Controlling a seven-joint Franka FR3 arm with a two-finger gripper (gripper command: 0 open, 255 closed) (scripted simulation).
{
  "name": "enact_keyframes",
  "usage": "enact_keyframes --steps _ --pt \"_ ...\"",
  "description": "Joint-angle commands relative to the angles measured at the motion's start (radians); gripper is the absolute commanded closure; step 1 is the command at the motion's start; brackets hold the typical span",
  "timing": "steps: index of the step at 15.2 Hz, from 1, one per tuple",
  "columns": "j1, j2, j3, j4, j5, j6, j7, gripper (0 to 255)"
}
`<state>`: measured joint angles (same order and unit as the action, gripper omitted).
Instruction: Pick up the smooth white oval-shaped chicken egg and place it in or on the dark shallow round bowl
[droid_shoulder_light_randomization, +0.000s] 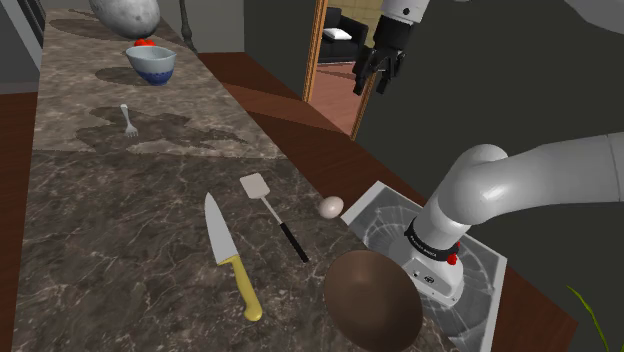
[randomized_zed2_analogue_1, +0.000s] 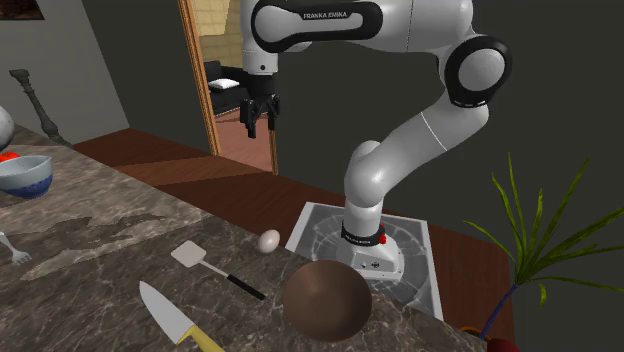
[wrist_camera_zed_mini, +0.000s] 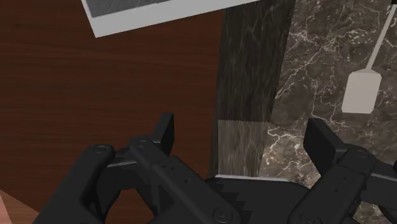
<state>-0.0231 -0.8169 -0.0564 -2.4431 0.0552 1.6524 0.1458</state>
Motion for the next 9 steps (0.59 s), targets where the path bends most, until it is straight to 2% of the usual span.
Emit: enact_keyframes --steps 1,9 --pt "0.000 0.000 0.000 0.000 0.000 0.000 0.000 0" --pt "0.122 -0.066 0.225 -0.187 -0.006 0.138 0.044 0"
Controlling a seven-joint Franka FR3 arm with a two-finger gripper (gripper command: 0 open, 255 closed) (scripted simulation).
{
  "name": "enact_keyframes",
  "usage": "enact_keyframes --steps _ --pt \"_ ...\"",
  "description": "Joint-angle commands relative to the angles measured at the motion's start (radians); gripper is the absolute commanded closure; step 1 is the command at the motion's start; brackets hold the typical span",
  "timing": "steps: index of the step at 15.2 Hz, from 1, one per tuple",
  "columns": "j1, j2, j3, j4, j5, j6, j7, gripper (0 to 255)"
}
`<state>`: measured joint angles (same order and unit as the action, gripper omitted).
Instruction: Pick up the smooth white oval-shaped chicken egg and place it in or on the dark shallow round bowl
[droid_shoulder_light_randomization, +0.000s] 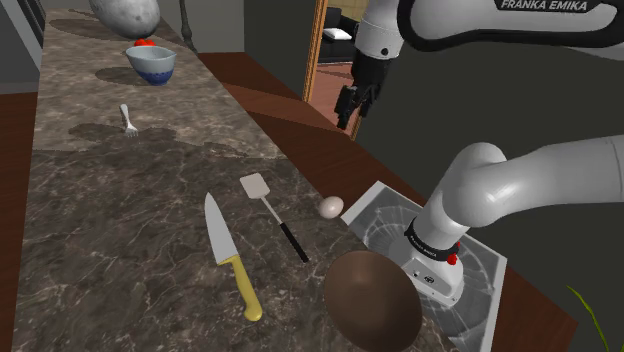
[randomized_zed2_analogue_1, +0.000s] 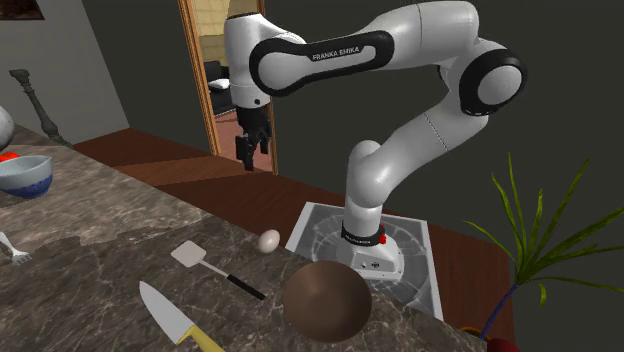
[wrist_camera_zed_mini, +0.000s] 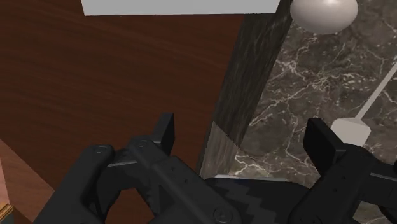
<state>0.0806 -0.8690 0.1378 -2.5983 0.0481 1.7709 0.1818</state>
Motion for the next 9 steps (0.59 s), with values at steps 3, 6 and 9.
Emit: enact_keyframes --steps 3,6,9 --pt "0.071 -0.020 0.119 -0.094 0.003 0.073 0.031 0" --pt "0.126 -0.012 0.212 -0.151 0.008 0.130 0.058 0" --pt "0.179 0.012 0.308 -0.201 0.012 0.190 0.091 0"
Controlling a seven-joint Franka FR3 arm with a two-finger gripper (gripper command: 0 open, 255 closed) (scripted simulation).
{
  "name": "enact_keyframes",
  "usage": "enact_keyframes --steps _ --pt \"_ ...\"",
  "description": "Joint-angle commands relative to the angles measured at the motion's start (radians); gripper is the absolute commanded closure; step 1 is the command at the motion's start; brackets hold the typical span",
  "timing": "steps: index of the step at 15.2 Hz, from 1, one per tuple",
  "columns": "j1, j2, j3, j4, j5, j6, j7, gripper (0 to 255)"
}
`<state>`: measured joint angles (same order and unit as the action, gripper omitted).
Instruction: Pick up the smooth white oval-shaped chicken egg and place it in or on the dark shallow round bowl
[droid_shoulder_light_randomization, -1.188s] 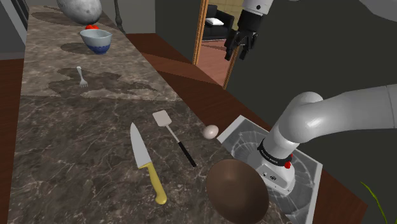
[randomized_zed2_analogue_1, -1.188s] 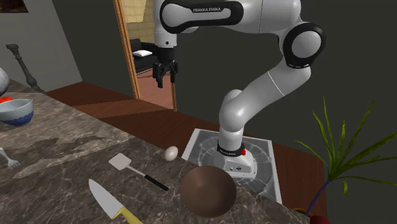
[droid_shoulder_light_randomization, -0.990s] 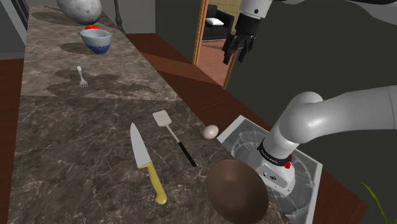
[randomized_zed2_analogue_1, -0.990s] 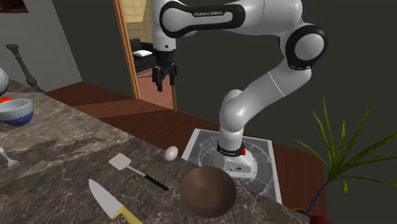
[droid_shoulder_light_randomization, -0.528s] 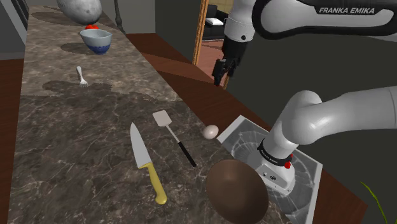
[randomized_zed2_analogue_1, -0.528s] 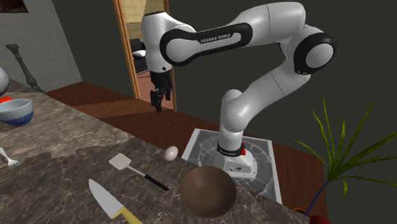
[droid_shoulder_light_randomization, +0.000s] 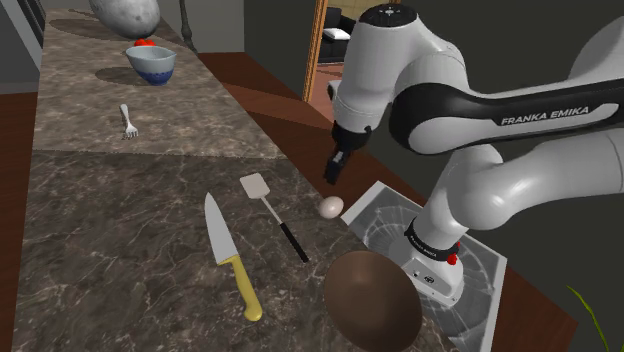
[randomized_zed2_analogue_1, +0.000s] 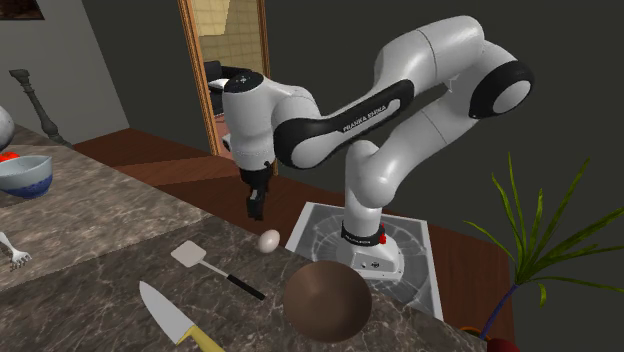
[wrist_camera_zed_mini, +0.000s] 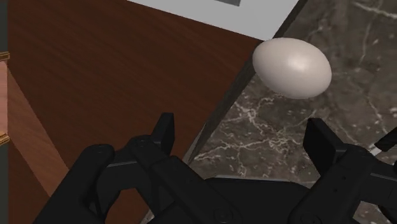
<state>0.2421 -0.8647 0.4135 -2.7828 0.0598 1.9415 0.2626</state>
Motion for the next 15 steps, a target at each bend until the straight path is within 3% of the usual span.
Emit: enact_keyframes --steps 1,6,15 --pt "0.035 0.020 0.065 -0.032 0.002 0.041 0.023 0" --pt "0.098 0.101 0.224 -0.088 0.000 0.142 0.091 0" --pt "0.061 0.168 0.251 -0.158 -0.015 0.281 0.106 0"
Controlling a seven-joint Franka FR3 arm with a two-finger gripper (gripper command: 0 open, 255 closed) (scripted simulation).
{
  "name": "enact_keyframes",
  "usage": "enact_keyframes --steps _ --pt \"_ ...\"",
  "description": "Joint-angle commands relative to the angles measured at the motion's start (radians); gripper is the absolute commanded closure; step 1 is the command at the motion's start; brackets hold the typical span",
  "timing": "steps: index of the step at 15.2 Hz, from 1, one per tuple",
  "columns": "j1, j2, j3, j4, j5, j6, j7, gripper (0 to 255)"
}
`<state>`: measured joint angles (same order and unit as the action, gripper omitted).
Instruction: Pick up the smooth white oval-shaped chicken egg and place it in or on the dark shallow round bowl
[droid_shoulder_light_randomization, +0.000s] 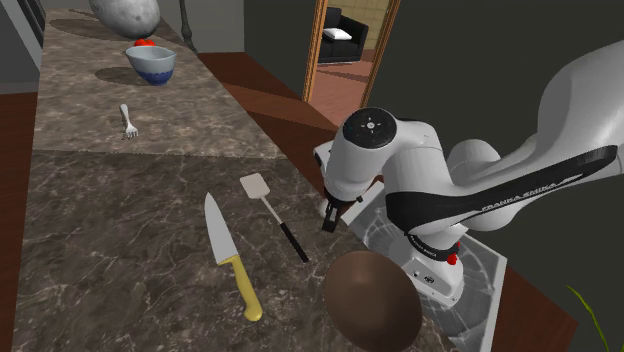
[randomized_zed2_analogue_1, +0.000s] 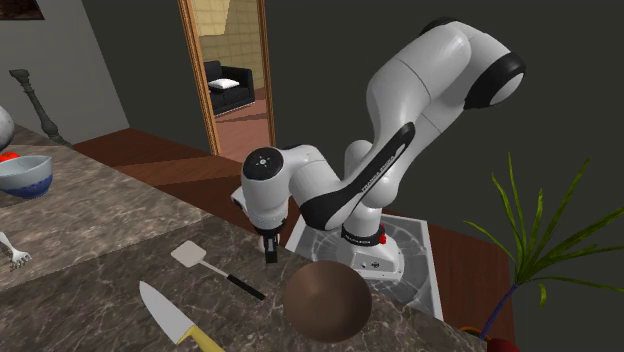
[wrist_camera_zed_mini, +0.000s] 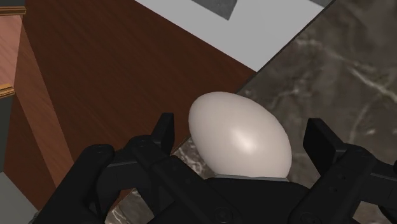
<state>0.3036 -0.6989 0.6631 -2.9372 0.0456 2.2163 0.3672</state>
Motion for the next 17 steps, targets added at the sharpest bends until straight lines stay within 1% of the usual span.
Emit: enact_keyframes --steps 1,6,7,16,17 --pt "-0.001 0.002 0.001 -0.004 0.000 0.007 0.001 0" --pt "-0.001 0.002 0.001 -0.004 0.000 0.007 0.001 0" --pt "-0.001 0.002 0.001 -0.004 0.000 0.007 0.001 255" --pt "-0.001 0.002 0.001 -0.004 -0.001 0.007 0.001 255" --pt "0.004 -0.011 -0.007 0.002 0.000 -0.012 -0.006 255"
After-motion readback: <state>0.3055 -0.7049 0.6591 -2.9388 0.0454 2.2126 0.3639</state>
